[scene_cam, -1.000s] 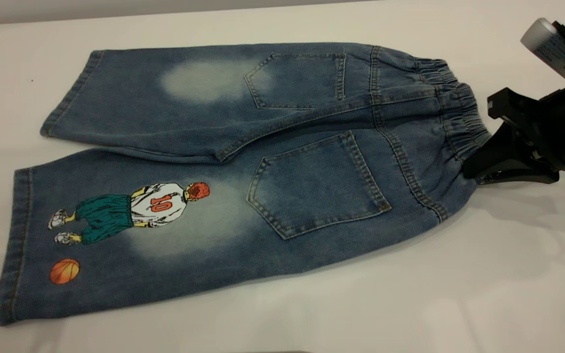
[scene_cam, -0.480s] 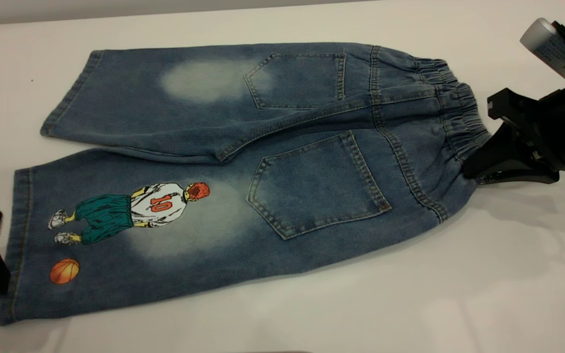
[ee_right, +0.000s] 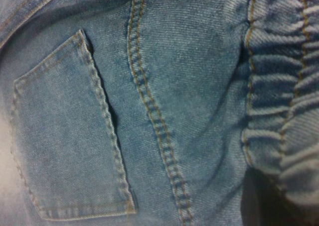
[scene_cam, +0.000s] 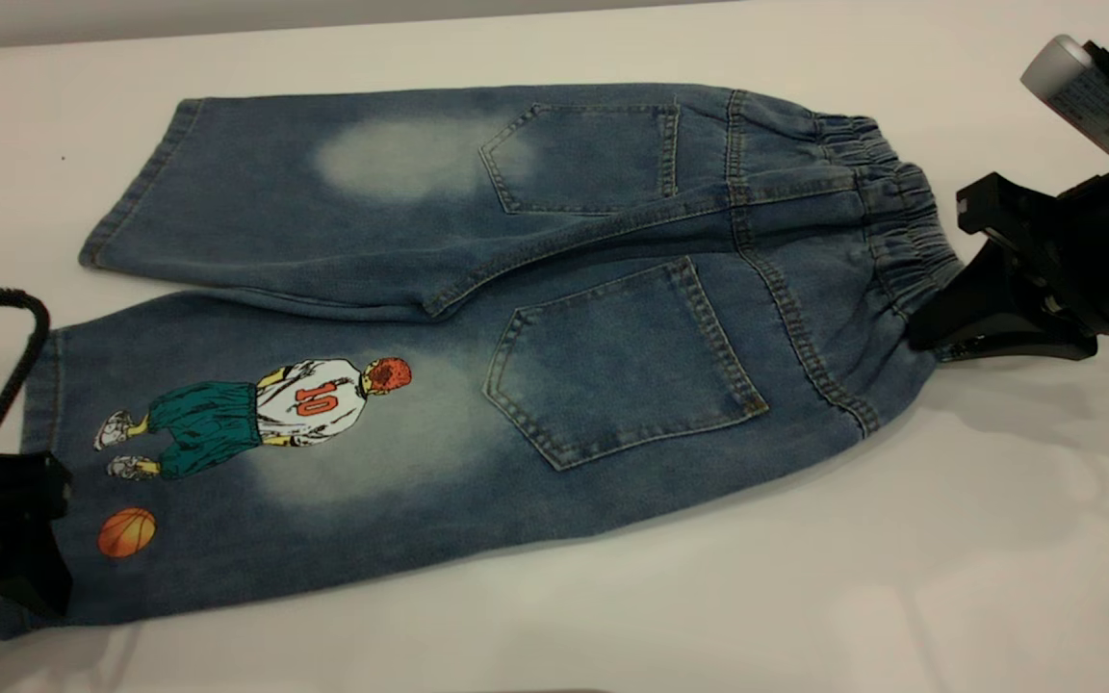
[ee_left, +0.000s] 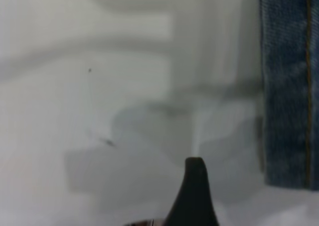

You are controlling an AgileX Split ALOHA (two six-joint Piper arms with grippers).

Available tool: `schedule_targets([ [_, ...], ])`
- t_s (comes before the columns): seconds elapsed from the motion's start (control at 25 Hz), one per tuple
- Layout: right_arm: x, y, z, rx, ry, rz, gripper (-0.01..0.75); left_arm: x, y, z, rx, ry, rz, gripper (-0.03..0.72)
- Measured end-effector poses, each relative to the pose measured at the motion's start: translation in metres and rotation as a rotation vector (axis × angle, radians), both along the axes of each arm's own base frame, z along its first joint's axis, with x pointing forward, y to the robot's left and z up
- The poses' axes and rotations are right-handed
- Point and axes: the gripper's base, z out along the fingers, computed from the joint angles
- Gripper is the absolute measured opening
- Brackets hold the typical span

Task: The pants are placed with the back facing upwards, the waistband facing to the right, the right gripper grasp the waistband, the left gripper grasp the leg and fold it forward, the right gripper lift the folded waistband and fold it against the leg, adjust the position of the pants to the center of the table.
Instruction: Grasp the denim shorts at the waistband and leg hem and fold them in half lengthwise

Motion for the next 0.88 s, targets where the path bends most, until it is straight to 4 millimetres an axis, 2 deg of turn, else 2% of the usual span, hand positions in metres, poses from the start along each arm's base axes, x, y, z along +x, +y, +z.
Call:
schedule_targets([
  [0.16,0.0,0.0,0.0,0.0,0.0,0.0,0.039,0.0,-0.004,-0.011,0.003,0.009,-0.019,0.554],
  [0.28,0.0,0.0,0.0,0.0,0.0,0.0,0.039,0.001,-0.004,-0.013,0.004,0.012,-0.02,0.513],
  [0.44,0.0,0.0,0.0,0.0,0.0,0.0,0.039,0.003,-0.005,-0.013,0.003,0.0,-0.025,0.365],
  [0.64,0.0,0.001,0.0,0.006,-0.003,0.006,0.041,0.005,-0.006,-0.013,0.0,-0.024,-0.028,0.082],
  [0.72,-0.001,0.001,0.001,0.005,-0.007,0.026,0.041,0.006,-0.006,-0.012,0.0,-0.026,-0.03,0.05],
  [0.88,-0.001,0.004,0.013,0.034,-0.027,0.065,0.041,0.002,-0.006,-0.004,0.002,0.007,-0.03,0.046],
])
